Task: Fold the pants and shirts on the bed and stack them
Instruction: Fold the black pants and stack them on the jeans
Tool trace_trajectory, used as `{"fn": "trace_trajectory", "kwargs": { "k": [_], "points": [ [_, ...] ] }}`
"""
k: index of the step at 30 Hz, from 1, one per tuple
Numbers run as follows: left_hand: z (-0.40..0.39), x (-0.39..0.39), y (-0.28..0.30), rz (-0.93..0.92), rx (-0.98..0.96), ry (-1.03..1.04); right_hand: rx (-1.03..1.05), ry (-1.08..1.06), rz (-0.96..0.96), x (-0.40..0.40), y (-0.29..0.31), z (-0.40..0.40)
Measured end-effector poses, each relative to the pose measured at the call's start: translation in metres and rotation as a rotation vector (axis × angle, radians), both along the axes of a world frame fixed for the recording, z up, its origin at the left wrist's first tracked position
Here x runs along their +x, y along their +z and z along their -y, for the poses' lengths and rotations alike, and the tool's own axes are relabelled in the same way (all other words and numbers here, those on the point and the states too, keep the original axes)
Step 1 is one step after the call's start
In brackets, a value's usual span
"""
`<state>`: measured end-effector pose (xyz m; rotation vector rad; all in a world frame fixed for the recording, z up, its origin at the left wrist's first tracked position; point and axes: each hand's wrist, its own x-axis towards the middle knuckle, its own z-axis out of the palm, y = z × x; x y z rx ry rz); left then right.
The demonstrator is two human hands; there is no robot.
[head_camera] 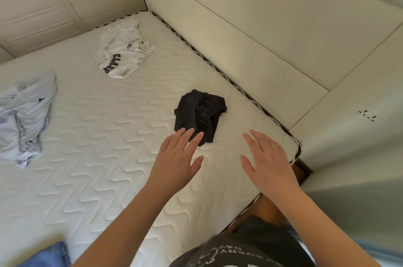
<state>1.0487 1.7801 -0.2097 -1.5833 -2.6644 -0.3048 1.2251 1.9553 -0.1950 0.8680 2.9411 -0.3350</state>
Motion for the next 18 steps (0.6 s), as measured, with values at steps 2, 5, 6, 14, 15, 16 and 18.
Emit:
{"fn": "trace_trajectory", "kwargs": {
  "k": [2,5,6,14,15,16,18],
  "points": [
    [-0.013,-0.009,-0.009,0.020,-0.004,0.024,0.005,0.035,0.001,-0.014,-0.004,-0.018],
    [-0.042,-0.023,-0.027,0.052,-0.037,0.071,-0.010,0.091,0.003,-0.037,-0.016,-0.052],
    [-0.052,-0.027,-0.034,0.061,-0.053,0.084,-0.014,0.111,0.003,-0.045,-0.021,-0.064],
    [-0.142,-0.046,-0.087,0.206,-0.142,0.251,-0.077,0.336,0.099,-0.116,-0.078,-0.168],
    [-0.151,-0.050,-0.097,0.215,-0.143,0.262,-0.068,0.352,0.106,-0.126,-0.087,-0.180],
    [-0.161,-0.054,-0.108,0.226,-0.142,0.268,-0.063,0.362,0.102,-0.136,-0.097,-0.192],
    [-0.178,-0.063,-0.133,0.273,-0.152,0.295,-0.055,0.390,0.079,-0.156,-0.121,-0.214]
  ]
}}
